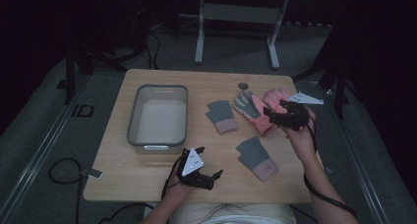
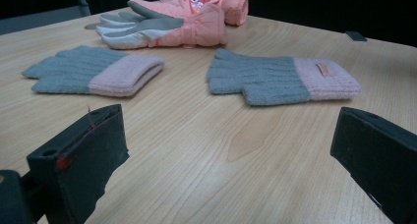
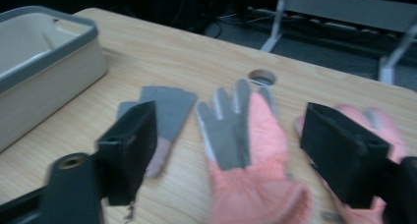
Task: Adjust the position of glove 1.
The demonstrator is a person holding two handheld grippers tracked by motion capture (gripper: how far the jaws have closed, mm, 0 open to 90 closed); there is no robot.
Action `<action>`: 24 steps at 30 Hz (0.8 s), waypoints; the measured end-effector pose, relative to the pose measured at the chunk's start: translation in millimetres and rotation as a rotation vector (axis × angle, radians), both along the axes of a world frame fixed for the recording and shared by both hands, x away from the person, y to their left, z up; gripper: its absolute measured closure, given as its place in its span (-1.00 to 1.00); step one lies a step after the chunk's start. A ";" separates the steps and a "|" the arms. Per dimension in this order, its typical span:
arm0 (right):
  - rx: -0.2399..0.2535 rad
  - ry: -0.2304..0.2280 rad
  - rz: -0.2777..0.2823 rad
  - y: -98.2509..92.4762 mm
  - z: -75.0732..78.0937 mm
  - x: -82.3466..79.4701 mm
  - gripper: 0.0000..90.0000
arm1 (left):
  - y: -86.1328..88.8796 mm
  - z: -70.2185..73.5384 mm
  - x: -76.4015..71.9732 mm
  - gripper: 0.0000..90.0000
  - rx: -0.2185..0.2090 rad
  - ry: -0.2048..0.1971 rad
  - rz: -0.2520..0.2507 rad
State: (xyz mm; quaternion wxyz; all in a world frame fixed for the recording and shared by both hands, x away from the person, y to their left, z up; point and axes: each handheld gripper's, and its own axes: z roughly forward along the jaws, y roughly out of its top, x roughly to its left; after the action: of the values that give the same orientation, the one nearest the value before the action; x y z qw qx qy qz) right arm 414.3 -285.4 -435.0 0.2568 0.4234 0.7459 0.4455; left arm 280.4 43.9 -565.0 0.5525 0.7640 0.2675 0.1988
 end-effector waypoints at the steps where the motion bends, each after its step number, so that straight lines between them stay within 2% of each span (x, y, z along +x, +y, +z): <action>1: 0.001 0.006 0.010 4.0 -1.3 1.8 -0.43 | -0.1 0.0 0.0 -1.00 0.001 0.000 -0.001; 2: 0.001 0.006 0.010 4.0 -1.3 1.8 -0.43 | -0.1 0.0 0.0 -1.00 0.001 0.000 -0.001; 3: -0.012 0.016 0.039 13.2 -5.0 5.6 -0.40 | 0.0 0.0 0.0 -1.00 0.003 -0.001 -0.002; 9: -0.045 0.043 0.097 36.2 -15.7 13.9 -0.32 | -0.3 0.1 -0.4 -1.00 0.005 -0.003 -0.002; 16: -0.053 0.054 0.141 55.9 -25.1 21.5 -0.24 | 0.0 0.1 -0.1 -1.00 0.001 0.001 -0.002; 18: -0.046 0.060 0.166 66.7 -28.9 26.1 -0.14 | 0.1 0.1 -0.1 -1.00 0.002 0.001 -0.004; 21: -0.055 0.069 0.200 80.3 -33.0 30.0 -0.11 | 0.3 0.2 -0.1 -1.00 0.006 -0.001 -0.005; 24: -0.069 0.099 0.231 92.9 -39.2 36.0 -0.03 | 0.0 0.1 -0.4 -1.00 0.005 -0.005 -0.003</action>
State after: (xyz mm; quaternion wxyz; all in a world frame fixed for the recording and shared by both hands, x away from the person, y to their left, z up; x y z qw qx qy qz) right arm 450.3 -192.5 -474.2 0.1809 0.3472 0.8163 0.4246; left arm 280.0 43.9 -564.9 0.5517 0.7651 0.2646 0.2006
